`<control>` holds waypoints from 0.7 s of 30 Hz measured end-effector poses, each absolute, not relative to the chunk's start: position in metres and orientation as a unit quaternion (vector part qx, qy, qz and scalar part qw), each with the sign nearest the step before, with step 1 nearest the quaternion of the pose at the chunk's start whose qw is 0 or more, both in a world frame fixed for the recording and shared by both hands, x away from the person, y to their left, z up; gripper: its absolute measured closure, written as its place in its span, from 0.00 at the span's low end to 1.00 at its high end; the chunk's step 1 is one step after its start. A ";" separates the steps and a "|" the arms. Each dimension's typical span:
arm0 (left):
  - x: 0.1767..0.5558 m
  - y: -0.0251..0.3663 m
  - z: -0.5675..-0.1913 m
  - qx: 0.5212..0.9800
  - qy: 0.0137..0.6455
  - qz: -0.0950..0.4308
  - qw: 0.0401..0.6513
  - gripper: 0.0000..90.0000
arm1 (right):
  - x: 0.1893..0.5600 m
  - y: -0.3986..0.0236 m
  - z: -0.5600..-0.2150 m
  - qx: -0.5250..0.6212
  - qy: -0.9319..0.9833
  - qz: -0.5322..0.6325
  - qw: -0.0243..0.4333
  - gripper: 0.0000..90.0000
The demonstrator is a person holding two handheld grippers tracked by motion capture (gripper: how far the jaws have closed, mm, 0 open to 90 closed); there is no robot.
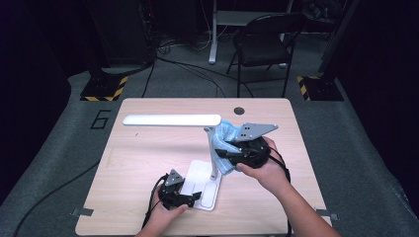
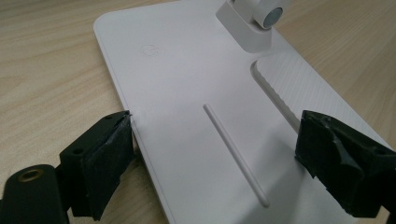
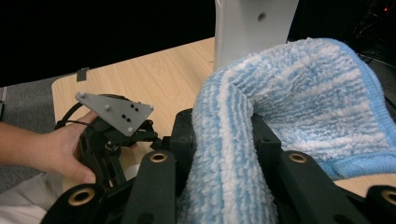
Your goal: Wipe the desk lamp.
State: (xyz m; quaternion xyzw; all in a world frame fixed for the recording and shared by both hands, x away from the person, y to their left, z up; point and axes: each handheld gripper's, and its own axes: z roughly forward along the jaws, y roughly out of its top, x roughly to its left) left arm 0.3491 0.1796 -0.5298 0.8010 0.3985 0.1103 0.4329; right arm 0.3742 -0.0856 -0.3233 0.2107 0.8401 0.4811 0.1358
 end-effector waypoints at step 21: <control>0.348 0.177 -0.529 0.806 0.391 0.124 0.426 0.13 | 0.370 -0.090 -0.293 0.206 0.826 0.502 0.155 0.75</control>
